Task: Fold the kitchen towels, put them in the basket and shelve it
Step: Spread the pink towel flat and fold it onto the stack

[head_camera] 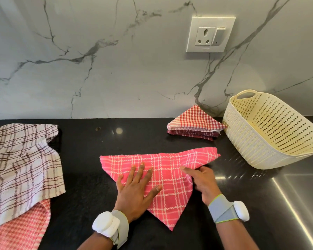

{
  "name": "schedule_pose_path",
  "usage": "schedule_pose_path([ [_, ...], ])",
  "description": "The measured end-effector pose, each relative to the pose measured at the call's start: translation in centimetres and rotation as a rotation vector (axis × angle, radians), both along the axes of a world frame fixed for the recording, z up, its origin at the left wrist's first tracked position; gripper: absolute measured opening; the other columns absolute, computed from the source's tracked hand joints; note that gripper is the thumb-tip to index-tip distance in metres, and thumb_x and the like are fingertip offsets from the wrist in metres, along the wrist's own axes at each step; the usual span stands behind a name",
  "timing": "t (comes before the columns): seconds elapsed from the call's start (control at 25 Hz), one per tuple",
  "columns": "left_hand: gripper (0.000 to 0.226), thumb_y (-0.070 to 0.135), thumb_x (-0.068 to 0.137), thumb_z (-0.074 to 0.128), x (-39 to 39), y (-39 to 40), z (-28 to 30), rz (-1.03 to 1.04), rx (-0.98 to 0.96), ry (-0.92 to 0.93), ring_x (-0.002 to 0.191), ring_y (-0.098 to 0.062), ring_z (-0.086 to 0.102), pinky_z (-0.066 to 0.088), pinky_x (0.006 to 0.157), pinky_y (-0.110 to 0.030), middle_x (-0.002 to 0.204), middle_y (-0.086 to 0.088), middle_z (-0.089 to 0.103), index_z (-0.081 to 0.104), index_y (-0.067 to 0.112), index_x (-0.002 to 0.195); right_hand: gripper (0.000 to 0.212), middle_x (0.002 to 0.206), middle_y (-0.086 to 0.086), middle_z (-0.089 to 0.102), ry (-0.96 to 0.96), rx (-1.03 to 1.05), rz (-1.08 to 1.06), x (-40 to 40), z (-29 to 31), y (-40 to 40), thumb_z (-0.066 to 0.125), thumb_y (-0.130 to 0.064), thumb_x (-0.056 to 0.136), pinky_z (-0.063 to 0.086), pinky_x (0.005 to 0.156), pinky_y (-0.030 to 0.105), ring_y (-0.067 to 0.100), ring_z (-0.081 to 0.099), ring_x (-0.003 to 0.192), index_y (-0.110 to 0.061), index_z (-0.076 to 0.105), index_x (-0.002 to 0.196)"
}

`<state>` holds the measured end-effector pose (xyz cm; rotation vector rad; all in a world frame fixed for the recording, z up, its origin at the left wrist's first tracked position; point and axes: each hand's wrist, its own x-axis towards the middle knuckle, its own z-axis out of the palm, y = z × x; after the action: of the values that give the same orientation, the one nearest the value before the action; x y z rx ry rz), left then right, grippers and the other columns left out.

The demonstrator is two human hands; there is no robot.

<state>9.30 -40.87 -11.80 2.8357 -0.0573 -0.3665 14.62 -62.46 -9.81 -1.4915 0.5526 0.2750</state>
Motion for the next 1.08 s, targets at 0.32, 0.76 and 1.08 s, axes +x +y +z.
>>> schedule_pose_path([
  [0.32,0.067,0.072,0.092,0.016,-0.4,3.8,-0.9,-0.038,0.061,-0.263,0.148,-0.017,0.009,-0.008,0.113,-0.051,0.155,0.009,0.032,0.044,0.036,0.141,0.017,0.086,0.011,0.063,-0.494,-0.656,-0.244,5.0,2.3,-3.5,0.076,-0.023,0.075,0.050,0.080,0.047,0.028,0.059,0.079,-0.014,0.062,0.081],
  [0.76,0.066,0.072,0.090,0.012,-0.8,3.0,-2.2,-0.009,0.045,-0.258,0.148,-0.015,0.005,-0.003,0.119,-0.043,0.157,0.013,0.022,0.024,0.041,0.148,0.047,0.158,-0.001,0.025,-0.660,-1.095,0.661,-2.1,-5.3,7.0,0.041,-0.045,0.096,0.011,0.117,0.035,0.023,0.016,0.147,-0.035,0.041,0.142],
  [1.08,0.043,0.059,0.090,0.039,-1.6,1.8,-1.3,0.093,-0.131,-0.422,0.136,-0.018,0.033,0.020,0.109,-0.042,0.134,0.008,0.049,0.057,0.036,0.122,0.063,0.158,-0.004,0.023,-0.620,-1.231,0.571,-2.9,-4.1,2.6,0.029,-0.061,0.091,0.002,0.120,0.038,0.017,0.011,0.148,-0.030,0.040,0.145],
])
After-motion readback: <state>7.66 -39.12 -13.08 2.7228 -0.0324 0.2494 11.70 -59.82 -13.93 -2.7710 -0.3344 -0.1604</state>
